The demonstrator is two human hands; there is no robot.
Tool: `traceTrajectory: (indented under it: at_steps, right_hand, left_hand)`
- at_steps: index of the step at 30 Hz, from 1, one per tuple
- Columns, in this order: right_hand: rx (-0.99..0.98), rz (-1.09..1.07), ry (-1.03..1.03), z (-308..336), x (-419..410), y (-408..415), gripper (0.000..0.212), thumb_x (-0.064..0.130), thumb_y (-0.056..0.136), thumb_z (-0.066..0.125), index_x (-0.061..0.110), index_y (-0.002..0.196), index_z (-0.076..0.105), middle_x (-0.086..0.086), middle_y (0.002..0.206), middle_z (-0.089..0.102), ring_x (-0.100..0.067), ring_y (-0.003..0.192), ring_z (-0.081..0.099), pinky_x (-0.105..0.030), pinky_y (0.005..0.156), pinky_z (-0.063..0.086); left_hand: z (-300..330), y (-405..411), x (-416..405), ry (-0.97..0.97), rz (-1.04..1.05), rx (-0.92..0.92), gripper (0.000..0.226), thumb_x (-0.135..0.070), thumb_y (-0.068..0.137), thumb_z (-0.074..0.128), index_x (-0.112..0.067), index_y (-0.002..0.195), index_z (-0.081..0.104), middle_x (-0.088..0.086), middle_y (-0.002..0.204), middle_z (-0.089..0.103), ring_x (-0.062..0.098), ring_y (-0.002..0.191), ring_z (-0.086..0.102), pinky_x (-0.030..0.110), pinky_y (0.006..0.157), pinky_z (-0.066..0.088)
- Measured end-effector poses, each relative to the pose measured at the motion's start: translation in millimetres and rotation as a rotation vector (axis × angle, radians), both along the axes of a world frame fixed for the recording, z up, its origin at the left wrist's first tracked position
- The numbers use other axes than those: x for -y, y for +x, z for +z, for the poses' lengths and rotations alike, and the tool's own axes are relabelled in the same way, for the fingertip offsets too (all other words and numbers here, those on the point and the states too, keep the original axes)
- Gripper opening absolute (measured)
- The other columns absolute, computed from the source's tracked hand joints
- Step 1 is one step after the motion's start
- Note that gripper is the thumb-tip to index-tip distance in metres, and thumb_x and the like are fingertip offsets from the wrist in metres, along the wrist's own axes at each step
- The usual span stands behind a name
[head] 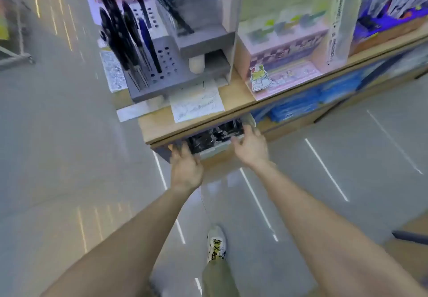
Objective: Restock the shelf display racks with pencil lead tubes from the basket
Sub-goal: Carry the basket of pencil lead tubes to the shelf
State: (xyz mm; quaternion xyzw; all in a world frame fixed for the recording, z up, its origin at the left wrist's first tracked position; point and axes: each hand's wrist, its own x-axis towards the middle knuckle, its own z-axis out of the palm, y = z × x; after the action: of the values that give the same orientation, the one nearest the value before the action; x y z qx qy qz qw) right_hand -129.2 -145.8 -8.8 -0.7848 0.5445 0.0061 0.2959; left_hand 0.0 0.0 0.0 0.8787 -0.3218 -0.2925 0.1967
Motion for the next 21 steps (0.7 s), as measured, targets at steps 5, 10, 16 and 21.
traceTrajectory:
  at_steps: [5,10,16,21]
  right_hand:
    - [-0.193,0.100,-0.207,-49.6,60.7,23.9,0.049,0.036,0.102,0.047,0.000,0.136,0.050,-0.028,0.139,0.050,-0.043,0.126,0.048,-0.047,0.104,0.041]
    - [-0.237,0.248,-0.208,-76.5,93.6,51.6,0.023,0.021,0.104,0.045,0.008,0.107,0.065,-0.019,0.116,0.069,-0.037,0.110,0.061,-0.039,0.085,0.047]
    - [0.050,0.060,-0.095,-98.4,112.0,62.3,0.034,0.019,0.107,0.041,0.007,0.137,0.053,-0.009,0.141,0.055,-0.026,0.130,0.047,-0.024,0.112,0.035]
    - [-0.062,-0.175,-0.064,-102.5,105.9,43.0,0.031,0.012,0.101,0.046,0.000,0.126,0.060,-0.025,0.131,0.058,-0.040,0.124,0.049,-0.040,0.107,0.037]
  left_hand:
    - [-46.4,17.5,45.4,0.171,0.095,0.202,0.053,-0.026,0.101,0.016,0.002,0.121,0.057,0.031,0.118,0.060,0.047,0.113,0.054,0.050,0.100,0.038]
    - [-73.7,36.2,72.6,0.278,0.029,0.162,0.036,-0.016,0.104,0.039,-0.005,0.133,0.057,0.023,0.141,0.054,0.040,0.133,0.048,0.047,0.110,0.035]
    - [-82.8,35.1,78.0,0.332,0.025,0.235,0.017,-0.012,0.100,0.043,-0.013,0.091,0.057,0.015,0.104,0.065,0.038,0.115,0.057,0.037,0.090,0.039]
    - [-86.4,15.0,70.4,0.149,0.255,0.206,0.030,-0.005,0.097,0.042,0.003,0.122,0.055,0.034,0.130,0.051,0.049,0.125,0.043,0.052,0.111,0.033]
